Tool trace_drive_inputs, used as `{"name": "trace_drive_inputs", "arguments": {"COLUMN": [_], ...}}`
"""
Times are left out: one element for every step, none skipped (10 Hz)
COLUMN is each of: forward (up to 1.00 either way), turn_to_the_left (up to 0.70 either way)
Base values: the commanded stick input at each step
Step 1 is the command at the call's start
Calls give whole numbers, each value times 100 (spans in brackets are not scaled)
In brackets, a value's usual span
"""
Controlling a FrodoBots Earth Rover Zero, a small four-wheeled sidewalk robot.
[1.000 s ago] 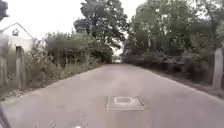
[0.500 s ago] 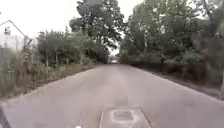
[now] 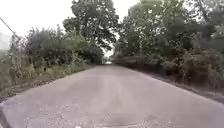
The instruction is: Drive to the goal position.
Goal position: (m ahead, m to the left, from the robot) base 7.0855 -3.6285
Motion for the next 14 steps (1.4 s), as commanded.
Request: {"name": "trace_drive_inputs", "arguments": {"forward": [100,100,100,100,100,100,100,100,100,100,100,100,100,100], "turn_to_the_left": [-8,-8,-8,-8,-8,-7,-6,-6,-6,-6,-6,-5,-4,0]}}
